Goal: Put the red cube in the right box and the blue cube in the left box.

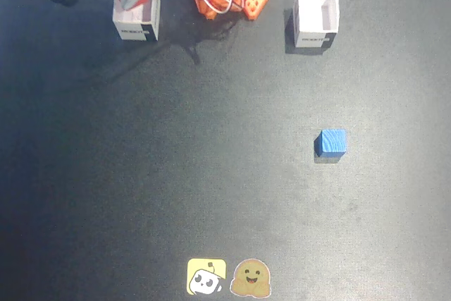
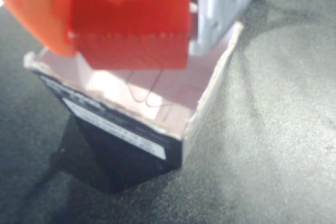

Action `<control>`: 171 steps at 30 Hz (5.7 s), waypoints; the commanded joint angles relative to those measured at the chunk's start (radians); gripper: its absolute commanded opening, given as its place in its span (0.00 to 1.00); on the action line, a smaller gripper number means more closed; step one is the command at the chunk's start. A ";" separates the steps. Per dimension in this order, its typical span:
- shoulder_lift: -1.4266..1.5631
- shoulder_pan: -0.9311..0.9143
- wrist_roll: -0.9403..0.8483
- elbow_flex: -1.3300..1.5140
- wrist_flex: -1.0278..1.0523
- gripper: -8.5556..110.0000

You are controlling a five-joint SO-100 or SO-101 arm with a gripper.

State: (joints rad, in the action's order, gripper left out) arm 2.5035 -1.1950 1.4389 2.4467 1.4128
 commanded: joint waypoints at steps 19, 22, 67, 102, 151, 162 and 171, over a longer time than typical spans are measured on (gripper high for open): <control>0.038 0.038 -0.055 0.003 -0.046 0.07; 0.040 0.135 -0.044 -0.005 -0.067 0.07; 0.566 1.368 -0.021 0.256 -0.092 0.07; -0.430 1.764 0.541 -0.147 -0.578 0.18; -0.916 1.887 0.715 -0.267 -0.850 0.18; -0.772 1.871 0.712 -0.279 -0.661 0.15; -0.577 1.852 0.643 -0.307 -0.400 0.16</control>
State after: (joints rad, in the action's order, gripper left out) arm 1.8346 0.6627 2.1062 2.1982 0.9695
